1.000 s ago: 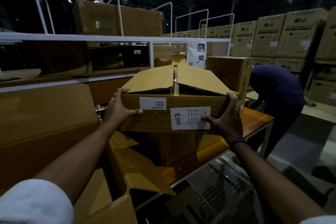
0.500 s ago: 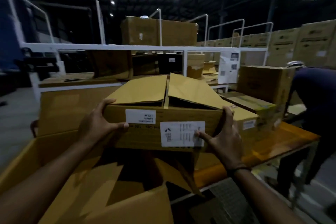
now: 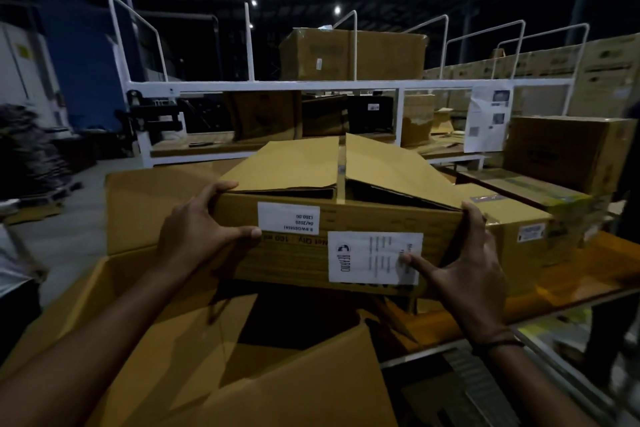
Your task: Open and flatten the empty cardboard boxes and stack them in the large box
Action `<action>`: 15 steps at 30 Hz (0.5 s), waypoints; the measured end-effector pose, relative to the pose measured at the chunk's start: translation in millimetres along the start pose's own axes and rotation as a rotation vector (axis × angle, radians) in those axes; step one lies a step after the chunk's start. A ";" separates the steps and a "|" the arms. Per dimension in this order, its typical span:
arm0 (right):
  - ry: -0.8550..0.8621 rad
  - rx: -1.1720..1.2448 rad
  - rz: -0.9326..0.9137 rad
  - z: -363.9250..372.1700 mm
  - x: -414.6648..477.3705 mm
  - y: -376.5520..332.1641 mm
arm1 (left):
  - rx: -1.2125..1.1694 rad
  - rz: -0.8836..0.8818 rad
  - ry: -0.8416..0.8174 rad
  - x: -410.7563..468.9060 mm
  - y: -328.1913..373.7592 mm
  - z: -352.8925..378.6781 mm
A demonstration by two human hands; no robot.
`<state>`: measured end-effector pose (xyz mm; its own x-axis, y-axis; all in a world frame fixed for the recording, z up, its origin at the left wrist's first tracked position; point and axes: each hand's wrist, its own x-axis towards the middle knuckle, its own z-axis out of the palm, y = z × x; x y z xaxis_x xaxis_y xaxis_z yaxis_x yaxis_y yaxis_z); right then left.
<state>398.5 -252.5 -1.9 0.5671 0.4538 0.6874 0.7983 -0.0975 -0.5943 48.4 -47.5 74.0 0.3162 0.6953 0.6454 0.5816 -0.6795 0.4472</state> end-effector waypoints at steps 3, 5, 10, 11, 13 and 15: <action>0.028 -0.002 -0.003 -6.8 -8.5 -6.2 | 0.008 0.025 0.013 -0.1 7.3 -10.9; 0.042 0.005 -0.002 -11.2 -11.8 -7.5 | 0.031 0.027 0.022 -3.6 11.0 -17.4; 0.028 0.014 -0.034 -17.9 -25.9 -15.6 | 0.083 0.015 0.074 -26.2 13.6 -35.8; 0.017 0.020 -0.036 -18.6 -28.3 -18.0 | 0.092 0.006 0.084 -31.7 14.3 -40.2; -0.001 0.046 -0.045 -18.5 -32.8 -22.3 | 0.091 -0.023 0.102 -43.9 15.3 -50.2; -0.029 0.076 -0.062 -17.5 -36.9 -26.3 | 0.102 -0.048 0.119 -56.3 14.8 -61.8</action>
<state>360.2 -282.2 -4.3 0.5101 0.4821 0.7122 0.8134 -0.0014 -0.5817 -7.1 -111.2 82.6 0.1984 0.6896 0.6964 0.6687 -0.6148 0.4182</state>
